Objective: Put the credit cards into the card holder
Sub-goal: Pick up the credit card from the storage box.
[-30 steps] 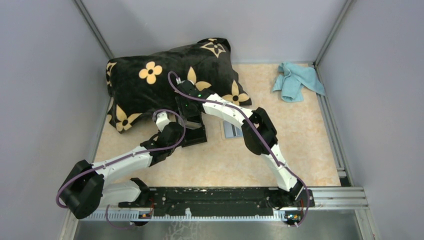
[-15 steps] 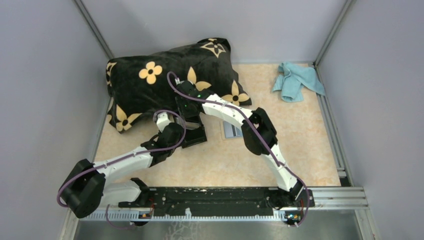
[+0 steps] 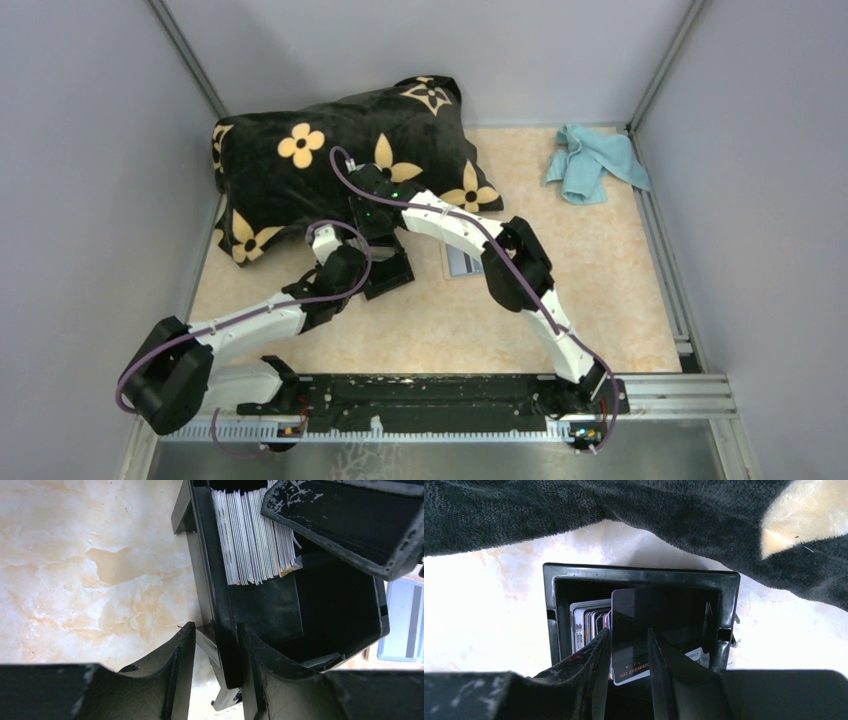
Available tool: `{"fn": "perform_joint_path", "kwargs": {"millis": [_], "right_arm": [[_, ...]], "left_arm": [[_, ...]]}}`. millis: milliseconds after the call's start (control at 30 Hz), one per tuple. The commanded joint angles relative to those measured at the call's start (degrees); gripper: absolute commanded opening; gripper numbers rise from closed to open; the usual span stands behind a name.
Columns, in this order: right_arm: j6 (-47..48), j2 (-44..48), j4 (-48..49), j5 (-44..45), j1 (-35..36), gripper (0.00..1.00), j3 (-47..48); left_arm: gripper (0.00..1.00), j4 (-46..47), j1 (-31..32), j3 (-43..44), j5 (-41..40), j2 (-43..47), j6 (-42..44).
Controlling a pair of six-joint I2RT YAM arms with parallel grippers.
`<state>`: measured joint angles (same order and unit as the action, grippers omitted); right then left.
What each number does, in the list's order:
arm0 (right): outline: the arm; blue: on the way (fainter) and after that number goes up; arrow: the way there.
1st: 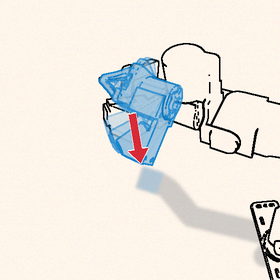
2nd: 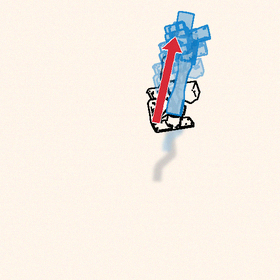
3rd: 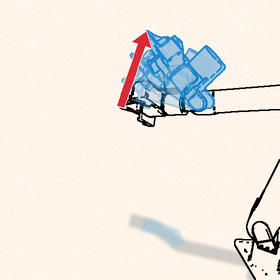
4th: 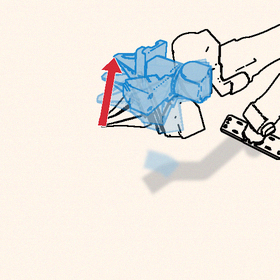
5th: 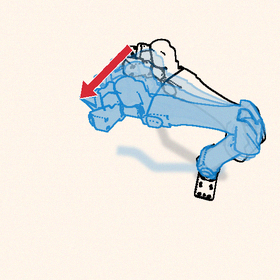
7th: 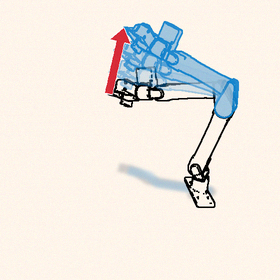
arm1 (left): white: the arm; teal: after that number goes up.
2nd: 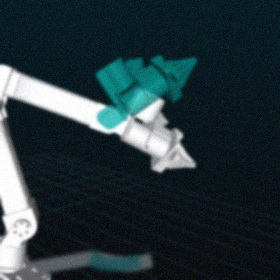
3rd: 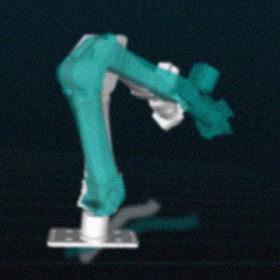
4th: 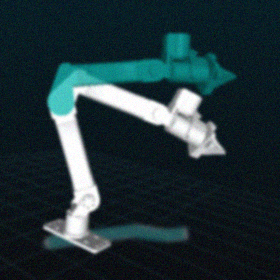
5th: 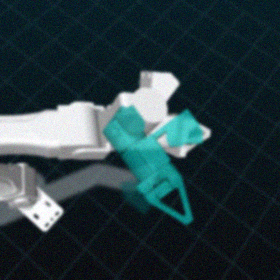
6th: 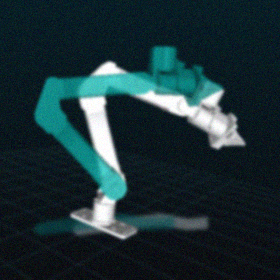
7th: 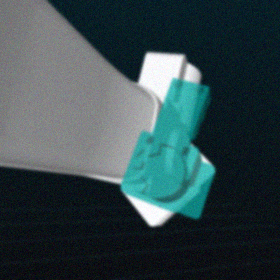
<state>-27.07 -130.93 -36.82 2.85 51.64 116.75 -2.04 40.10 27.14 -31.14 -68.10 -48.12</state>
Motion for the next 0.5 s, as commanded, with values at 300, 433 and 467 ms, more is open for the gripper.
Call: {"fn": "perform_joint_path", "kwargs": {"millis": [300,433,467], "right_arm": [[1.20,4.81,3.84,-1.62,1.10,0.24,-1.00],[1.57,5.35,4.11,-1.79,0.97,0.23,-1.22],[1.64,5.36,4.20,-1.92,0.96,0.23,-1.22]], "left_arm": [[0.36,0.48,-3.58,-2.04,-1.19,1.80,1.76],[0.35,1.73,-3.86,-2.36,-0.64,2.54,3.10],[0.36,2.11,-3.88,-2.39,-0.37,2.73,3.43]]}}
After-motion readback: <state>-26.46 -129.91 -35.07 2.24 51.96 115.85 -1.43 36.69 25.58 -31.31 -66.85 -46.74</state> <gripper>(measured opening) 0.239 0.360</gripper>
